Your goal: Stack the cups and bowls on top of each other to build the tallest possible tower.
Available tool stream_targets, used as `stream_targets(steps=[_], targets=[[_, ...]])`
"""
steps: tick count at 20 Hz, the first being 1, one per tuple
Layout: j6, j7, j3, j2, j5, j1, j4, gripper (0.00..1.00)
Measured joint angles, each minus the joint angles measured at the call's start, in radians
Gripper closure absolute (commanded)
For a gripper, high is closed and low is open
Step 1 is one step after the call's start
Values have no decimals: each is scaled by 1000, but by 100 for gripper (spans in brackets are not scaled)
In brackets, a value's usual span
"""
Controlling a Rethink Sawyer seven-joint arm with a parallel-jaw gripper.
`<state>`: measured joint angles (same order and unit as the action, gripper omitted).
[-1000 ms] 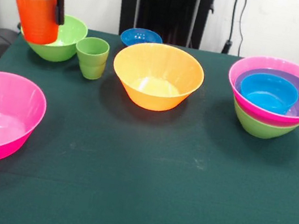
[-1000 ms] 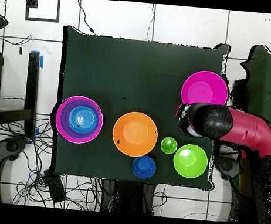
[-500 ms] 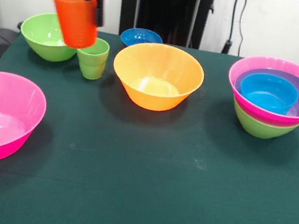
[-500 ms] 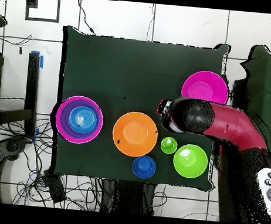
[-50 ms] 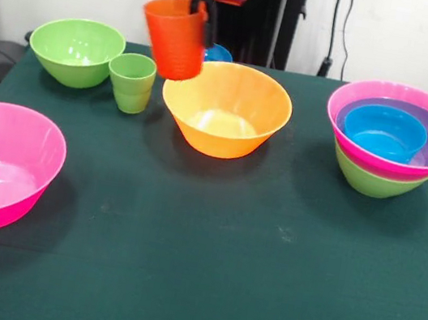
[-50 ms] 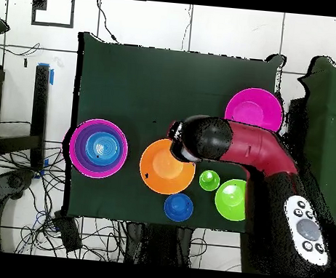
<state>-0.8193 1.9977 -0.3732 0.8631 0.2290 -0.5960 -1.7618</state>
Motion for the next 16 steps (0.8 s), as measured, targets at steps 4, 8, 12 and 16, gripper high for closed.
stream_targets(steps=[4, 8, 12, 16], targets=[[0, 37, 28, 0, -28, 56, -4, 100], [0, 109, 74, 5, -62, 142, -4, 100], [0, 166, 103, 10, -84, 202, -4, 100], [0, 246, 144, 20, -116, 282, -4, 100]])
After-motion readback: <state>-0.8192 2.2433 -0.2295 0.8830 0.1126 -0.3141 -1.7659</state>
